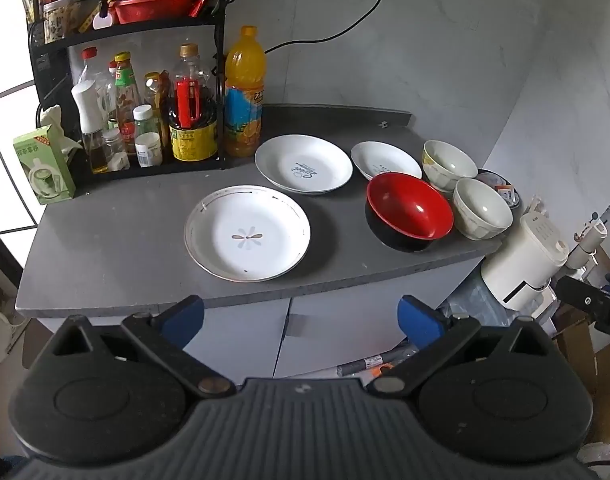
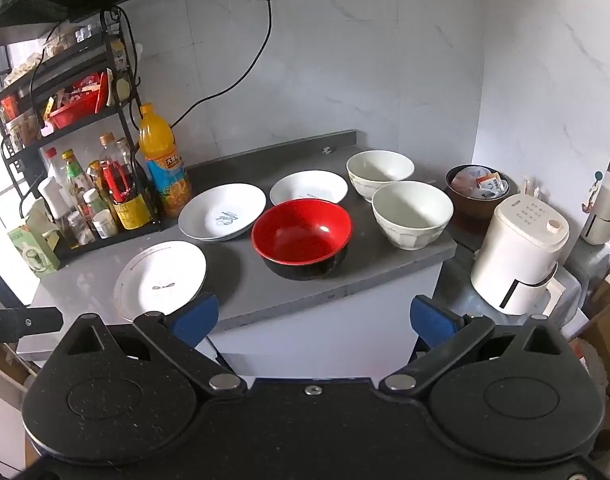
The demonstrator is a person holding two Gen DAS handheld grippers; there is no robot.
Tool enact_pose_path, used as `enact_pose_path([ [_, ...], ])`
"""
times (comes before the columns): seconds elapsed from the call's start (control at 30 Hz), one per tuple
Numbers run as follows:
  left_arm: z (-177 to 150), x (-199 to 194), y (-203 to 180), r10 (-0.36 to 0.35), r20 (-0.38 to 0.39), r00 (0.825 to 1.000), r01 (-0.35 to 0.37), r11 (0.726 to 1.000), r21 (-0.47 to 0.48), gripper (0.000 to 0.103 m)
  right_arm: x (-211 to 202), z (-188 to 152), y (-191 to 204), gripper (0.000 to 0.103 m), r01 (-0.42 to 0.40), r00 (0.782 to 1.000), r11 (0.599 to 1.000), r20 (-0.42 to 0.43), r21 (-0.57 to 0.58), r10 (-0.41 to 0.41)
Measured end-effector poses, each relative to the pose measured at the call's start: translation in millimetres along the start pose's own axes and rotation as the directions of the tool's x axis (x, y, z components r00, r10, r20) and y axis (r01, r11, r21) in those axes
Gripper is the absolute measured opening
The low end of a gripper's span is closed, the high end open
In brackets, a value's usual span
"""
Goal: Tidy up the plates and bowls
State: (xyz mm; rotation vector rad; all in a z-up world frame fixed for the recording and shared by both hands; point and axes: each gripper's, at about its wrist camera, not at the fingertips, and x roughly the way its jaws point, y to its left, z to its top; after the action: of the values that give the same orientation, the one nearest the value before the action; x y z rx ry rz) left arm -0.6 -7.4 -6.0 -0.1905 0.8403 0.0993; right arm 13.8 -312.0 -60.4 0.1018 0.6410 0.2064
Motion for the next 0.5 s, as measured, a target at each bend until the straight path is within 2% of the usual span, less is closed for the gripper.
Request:
enact_pose_path([
  [0.5,-10.3,-7.3,0.7,0.015,0.001,1.000,-0.015,1.000,-0.019,0.102,-4.0,-1.1,-5.8,0.103,-0.019,1.000,1.000,-0.009,-0.012,0.019],
])
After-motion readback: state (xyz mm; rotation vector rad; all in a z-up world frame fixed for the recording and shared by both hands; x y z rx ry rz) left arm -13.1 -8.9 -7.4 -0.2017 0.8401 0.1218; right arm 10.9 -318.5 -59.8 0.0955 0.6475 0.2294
